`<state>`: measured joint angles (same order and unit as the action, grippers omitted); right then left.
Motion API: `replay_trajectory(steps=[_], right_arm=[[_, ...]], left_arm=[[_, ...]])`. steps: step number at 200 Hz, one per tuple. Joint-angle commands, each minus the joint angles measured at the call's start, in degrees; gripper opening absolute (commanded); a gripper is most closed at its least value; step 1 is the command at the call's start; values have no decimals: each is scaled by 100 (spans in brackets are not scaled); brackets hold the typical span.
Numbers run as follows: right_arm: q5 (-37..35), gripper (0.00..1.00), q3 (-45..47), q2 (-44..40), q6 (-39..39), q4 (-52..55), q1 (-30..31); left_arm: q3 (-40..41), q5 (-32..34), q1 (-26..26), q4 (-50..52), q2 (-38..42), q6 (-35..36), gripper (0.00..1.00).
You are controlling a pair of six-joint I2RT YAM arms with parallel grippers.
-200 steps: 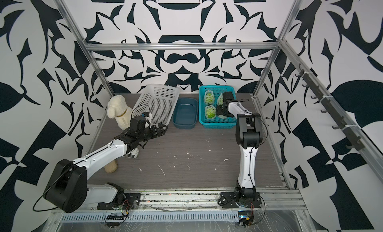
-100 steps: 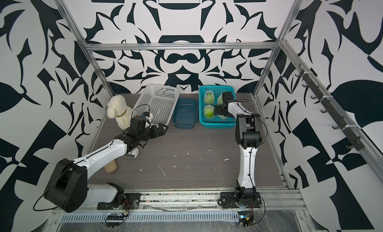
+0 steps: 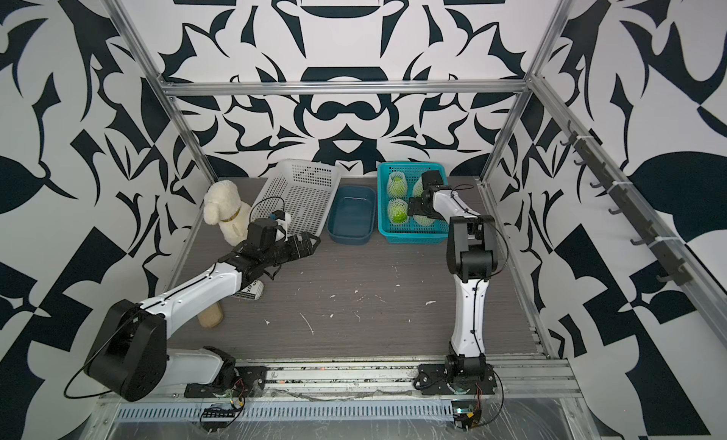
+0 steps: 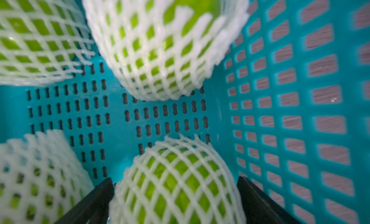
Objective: Sleeve custard apples in foam nets
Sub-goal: Place the custard apple in the basket.
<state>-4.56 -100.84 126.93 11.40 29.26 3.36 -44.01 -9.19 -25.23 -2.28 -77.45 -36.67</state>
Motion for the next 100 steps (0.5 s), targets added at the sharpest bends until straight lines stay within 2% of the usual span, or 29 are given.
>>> replay_trajectory(steps=[1, 100], right_arm=[[-235, 99, -231, -281, -15, 158, 48], [-476, 99, -403, -423, -147, 371, 110]], left_arm=[[-159, -86, 25, -97, -56, 2, 100], [-84, -36, 19, -88, 46, 2, 100]])
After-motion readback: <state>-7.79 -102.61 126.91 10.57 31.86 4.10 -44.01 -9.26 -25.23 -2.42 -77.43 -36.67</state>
